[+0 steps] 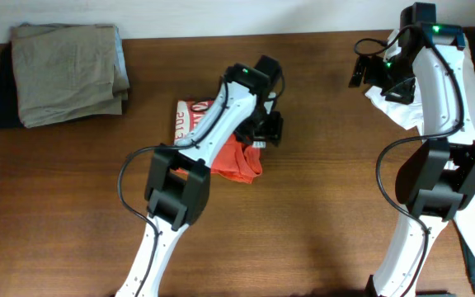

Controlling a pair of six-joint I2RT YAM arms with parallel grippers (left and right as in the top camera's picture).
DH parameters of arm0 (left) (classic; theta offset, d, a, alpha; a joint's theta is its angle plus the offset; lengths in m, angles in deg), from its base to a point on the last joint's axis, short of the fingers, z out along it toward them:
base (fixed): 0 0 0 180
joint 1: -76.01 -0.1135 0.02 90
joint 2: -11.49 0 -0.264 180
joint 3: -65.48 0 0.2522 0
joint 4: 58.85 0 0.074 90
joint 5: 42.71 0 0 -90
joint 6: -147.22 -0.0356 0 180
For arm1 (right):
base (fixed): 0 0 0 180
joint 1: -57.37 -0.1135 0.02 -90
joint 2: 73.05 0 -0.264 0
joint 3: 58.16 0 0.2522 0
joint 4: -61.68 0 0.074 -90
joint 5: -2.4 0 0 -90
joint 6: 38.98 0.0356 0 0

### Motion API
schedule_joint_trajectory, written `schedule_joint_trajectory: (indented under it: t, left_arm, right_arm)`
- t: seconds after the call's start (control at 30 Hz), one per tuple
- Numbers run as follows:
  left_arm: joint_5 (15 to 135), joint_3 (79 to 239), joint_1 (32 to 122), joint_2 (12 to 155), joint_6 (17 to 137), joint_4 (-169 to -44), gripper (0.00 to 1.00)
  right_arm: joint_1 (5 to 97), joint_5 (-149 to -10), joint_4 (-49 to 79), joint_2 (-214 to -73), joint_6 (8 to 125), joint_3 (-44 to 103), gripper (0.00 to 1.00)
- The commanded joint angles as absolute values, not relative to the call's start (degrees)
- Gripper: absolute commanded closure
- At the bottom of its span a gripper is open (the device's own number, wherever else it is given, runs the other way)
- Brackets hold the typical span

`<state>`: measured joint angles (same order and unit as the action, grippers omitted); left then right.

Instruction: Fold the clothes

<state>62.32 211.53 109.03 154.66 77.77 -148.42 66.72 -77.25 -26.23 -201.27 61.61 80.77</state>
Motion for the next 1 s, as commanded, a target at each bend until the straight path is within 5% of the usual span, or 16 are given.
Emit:
schedule_joint_trajectory:
  t: [0.0,0.23,0.5,0.53,0.6,0.7,0.97]
  left_arm:
    - [65.4,210.2,112.1,155.0,76.6,-150.0,0.42]
    - [71.3,215.4,115.1,154.4,70.1,-154.7,0.39]
    - [50.5,227.9,104.2,154.2,71.9,-169.3,0.32]
    - [50.5,227.6,102.5,154.2,71.9,-169.3,0.35]
    - [50.5,224.7,98.6,154.2,71.9,-169.3,0.62]
    - [50.5,217.4,96.9,154.2,71.9,-166.6,0.86]
    - [42.9,198.4,90.9,154.2,77.1,-162.3,0.99]
  right_arm:
    - [66.8,-77.8,-26.2,-200.7,62.0,81.5,0.01]
    - [66.8,-77.8,-26.2,-200.7,62.0,81.5,0.01]
    - [66.8,-77.8,-26.2,-200.7,62.0,81.5,0.01]
    - [66.8,-77.8,-26.2,-200.7,62.0,81.5,0.01]
    - [66.8,-77.8,-26.2,-200.7,62.0,81.5,0.01]
    - [66.8,-77.8,-26.2,-200.7,62.0,81.5,0.01]
    - [66.8,-77.8,-26.2,-200.7,62.0,81.5,0.01]
